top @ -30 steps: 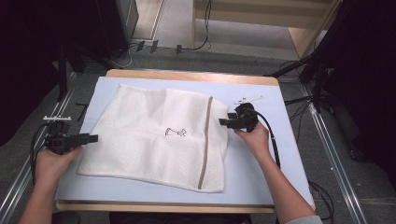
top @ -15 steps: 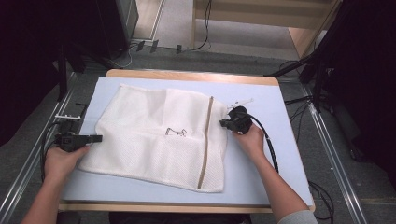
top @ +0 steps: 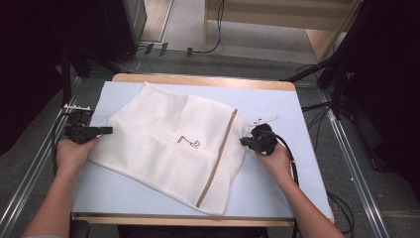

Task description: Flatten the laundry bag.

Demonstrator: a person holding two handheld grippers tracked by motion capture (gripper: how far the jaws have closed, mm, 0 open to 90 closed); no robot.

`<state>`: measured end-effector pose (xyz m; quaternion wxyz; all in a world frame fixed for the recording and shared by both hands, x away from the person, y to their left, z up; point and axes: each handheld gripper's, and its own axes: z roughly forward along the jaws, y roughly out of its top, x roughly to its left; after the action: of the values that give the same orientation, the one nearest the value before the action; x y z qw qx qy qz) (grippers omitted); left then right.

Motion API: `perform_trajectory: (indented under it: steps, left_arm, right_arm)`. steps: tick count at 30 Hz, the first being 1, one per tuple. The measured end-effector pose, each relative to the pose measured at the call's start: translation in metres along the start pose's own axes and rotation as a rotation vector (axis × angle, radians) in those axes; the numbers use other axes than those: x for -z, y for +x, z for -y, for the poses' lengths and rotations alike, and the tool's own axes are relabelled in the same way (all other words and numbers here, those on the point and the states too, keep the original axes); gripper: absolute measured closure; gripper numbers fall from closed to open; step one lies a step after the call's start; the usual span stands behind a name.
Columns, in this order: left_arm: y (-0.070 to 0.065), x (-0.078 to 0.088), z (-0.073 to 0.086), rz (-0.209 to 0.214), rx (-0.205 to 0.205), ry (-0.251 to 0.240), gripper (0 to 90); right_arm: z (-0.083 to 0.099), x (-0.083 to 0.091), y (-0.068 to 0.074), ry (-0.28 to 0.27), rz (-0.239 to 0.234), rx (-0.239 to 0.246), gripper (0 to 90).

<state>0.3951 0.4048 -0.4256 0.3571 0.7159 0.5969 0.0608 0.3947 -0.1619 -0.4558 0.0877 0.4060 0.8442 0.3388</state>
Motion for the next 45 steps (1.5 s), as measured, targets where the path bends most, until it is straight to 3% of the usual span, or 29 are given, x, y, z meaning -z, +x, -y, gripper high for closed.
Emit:
perform_trajectory:
  steps: [6,12,18,20,21,23,24,26,29,31,36,41,45]
  left_arm:
    - [-0.003,-0.016,-0.015,0.021,0.007,-0.007,87.5]
    - [-0.011,-0.031,-0.027,0.038,-0.012,-0.014,87.0]
    - [-0.017,-0.04,-0.034,0.035,-0.033,-0.019,85.7]
    - [-0.017,-0.04,-0.034,0.038,-0.033,-0.019,82.6]
    - [-0.017,-0.04,-0.034,0.039,-0.033,-0.021,75.5]
    - [-0.016,-0.038,-0.034,0.042,-0.038,-0.027,64.8]
    - [-0.017,-0.038,-0.034,0.042,-0.047,-0.026,64.8]
    - [-0.019,-0.034,-0.032,0.021,-0.094,-0.008,45.2]
    - [-0.019,-0.029,-0.032,0.015,-0.089,-0.019,41.0]
    - [-0.019,-0.022,-0.032,0.029,-0.07,-0.042,37.3]
    - [-0.023,-0.003,-0.029,0.032,-0.068,-0.087,35.3]
    - [-0.033,0.009,-0.019,0.032,-0.085,-0.088,35.3]
    - [-0.043,0.013,-0.004,0.027,-0.088,-0.065,35.4]
  right_arm:
    - [0.02,0.013,0.008,-0.025,-0.049,-0.036,89.0]
    - [0.035,0.023,0.026,-0.013,-0.059,-0.004,88.7]
    - [0.047,0.023,0.051,0.032,-0.122,0.035,88.7]
    - [0.047,0.024,0.055,0.034,-0.12,0.054,87.2]
    - [0.047,0.028,0.053,0.027,-0.13,0.058,80.9]
    - [0.046,0.029,0.051,0.02,-0.131,0.057,78.2]
    - [0.046,0.032,0.049,0.012,-0.134,0.057,74.5]
    - [0.044,0.044,0.043,-0.032,-0.132,0.048,67.6]
    - [0.042,0.051,0.041,-0.066,-0.107,0.056,65.2]
    - [0.036,0.061,0.037,-0.119,-0.084,0.053,61.1]
    - [0.03,0.065,0.029,-0.144,-0.075,0.046,59.3]
    - [0.016,0.054,0.013,-0.153,-0.055,0.026,58.8]
    - [-0.011,0.037,0.004,-0.17,-0.044,0.031,57.7]
